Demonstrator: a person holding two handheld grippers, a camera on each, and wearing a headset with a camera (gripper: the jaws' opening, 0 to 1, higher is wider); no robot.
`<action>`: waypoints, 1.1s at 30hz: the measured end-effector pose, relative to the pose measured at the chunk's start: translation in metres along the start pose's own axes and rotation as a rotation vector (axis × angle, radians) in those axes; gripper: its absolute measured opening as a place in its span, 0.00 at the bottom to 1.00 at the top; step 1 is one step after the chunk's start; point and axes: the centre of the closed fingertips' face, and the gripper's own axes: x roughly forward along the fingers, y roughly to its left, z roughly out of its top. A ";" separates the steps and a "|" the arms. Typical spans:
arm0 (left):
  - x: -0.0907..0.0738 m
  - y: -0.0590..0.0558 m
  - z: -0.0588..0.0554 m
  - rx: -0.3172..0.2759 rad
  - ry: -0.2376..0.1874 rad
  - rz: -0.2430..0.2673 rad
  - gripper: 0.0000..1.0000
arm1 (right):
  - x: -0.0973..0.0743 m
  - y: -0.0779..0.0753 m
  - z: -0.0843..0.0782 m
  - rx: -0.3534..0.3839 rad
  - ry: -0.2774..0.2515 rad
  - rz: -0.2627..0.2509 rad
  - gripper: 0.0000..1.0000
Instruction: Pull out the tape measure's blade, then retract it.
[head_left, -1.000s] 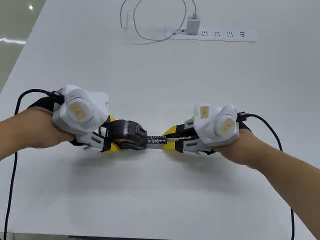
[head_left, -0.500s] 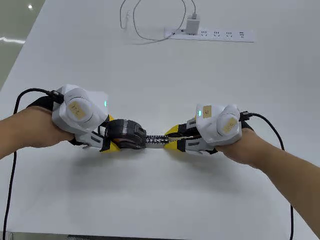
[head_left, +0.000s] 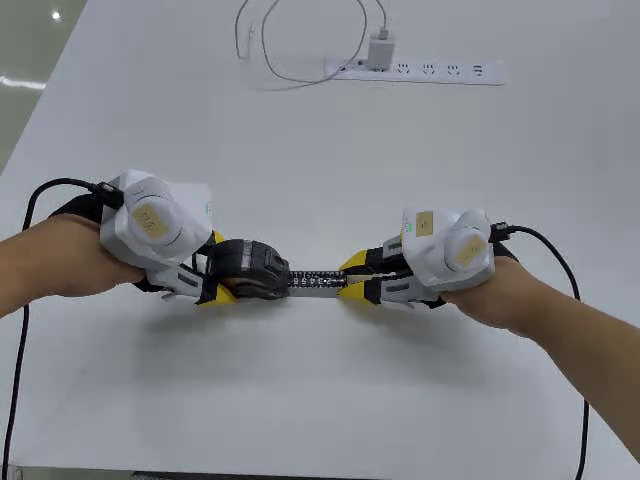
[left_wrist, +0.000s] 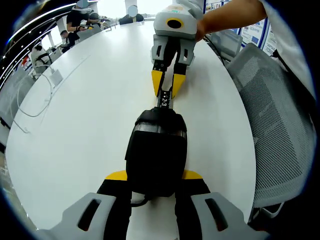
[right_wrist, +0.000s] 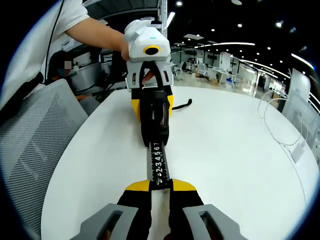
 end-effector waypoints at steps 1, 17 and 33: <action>0.000 0.000 0.000 0.000 0.000 0.000 0.28 | -0.001 0.000 -0.001 0.001 0.002 -0.002 0.08; 0.000 0.001 0.000 0.000 0.003 0.002 0.28 | -0.012 -0.002 -0.011 0.010 0.019 -0.016 0.08; 0.000 0.001 0.000 -0.006 0.005 0.004 0.28 | -0.020 -0.003 -0.018 0.014 0.032 -0.029 0.08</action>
